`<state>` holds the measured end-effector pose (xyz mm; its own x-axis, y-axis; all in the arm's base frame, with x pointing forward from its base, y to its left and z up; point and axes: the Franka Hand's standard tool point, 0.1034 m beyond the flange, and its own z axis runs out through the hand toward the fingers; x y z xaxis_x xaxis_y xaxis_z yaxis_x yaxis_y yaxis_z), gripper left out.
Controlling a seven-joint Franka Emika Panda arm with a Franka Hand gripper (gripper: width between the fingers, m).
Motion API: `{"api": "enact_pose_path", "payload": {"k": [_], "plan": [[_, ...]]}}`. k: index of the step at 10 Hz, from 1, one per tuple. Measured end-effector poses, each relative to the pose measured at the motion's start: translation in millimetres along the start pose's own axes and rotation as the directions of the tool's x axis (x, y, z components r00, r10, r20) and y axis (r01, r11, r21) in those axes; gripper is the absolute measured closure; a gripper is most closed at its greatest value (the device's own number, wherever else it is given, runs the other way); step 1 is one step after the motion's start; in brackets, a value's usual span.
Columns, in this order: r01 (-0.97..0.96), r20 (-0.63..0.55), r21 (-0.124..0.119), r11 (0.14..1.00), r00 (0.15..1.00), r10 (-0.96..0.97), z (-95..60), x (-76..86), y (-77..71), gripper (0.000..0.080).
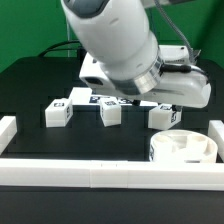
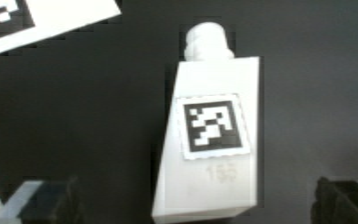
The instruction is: Assemble stool
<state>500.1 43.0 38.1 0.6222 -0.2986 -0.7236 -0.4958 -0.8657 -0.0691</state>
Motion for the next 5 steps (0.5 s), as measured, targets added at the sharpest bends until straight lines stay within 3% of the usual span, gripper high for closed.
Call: {"api": "enact_pose_path", "payload": {"k": [2, 5], "plan": [[0.005, 0.138, -0.019, 1.0, 0.99, -0.003, 5.5, -0.8, 3.0, 0.015], [0.01, 0.156, -0.025, 1.0, 0.988, -0.006, 13.6, 7.3, -0.1, 0.015]]}}
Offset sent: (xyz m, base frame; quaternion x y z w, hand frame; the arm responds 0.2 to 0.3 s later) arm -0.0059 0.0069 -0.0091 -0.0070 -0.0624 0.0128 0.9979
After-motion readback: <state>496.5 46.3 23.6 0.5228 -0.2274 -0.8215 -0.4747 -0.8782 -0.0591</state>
